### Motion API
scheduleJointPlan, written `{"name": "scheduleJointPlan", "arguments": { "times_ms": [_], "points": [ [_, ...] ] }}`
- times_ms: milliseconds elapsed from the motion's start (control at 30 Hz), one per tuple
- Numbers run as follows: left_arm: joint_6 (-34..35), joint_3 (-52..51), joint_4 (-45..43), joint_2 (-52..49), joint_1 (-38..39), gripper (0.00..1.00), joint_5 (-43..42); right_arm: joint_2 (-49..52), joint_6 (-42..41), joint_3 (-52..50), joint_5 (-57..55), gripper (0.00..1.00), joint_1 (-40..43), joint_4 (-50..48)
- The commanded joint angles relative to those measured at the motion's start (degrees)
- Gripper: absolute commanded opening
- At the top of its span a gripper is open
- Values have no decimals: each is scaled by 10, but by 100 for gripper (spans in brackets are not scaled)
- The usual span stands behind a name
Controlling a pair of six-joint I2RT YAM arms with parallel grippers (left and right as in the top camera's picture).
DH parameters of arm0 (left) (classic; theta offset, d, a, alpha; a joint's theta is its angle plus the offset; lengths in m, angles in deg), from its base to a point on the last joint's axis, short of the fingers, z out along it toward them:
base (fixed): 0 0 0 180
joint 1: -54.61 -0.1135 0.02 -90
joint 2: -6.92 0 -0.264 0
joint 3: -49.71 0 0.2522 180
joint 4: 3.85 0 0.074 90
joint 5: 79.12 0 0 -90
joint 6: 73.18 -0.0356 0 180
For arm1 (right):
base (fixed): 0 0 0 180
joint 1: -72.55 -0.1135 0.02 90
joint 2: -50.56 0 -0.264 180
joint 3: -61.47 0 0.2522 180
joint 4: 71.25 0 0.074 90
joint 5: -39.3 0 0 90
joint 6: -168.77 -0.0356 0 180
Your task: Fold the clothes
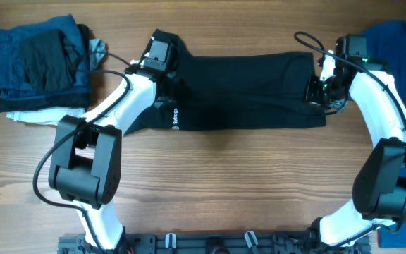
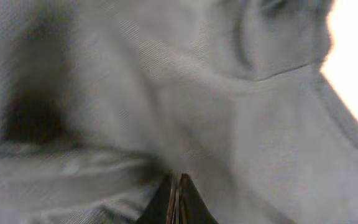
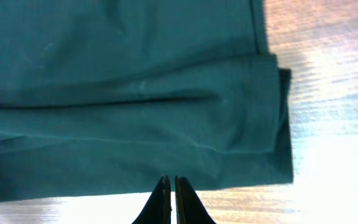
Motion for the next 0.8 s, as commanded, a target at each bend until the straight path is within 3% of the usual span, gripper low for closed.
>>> {"name": "scheduleJointPlan", "arguments": {
  "times_ms": [0, 200, 300, 467, 633, 767],
  "points": [
    [-49, -1, -45, 19, -4, 4, 11, 9, 19, 16, 27, 4, 0, -14],
    [-49, -2, -109, 15, -4, 4, 16, 9, 32, 16, 27, 4, 0, -21],
    [-49, -1, -85, 21, -4, 4, 5, 9, 32, 15, 27, 4, 0, -15],
    [-45, -1, 27, 45, -6, 39, 20, 9, 32, 13, 27, 5, 0, -14],
    [2, -2, 88, 39, -14, 47, 19, 9, 32, 13, 27, 8, 0, -13],
    [2, -5, 86, 33, -18, 49, 19, 9, 31, 11, 27, 9, 0, -14]
  ]
}}
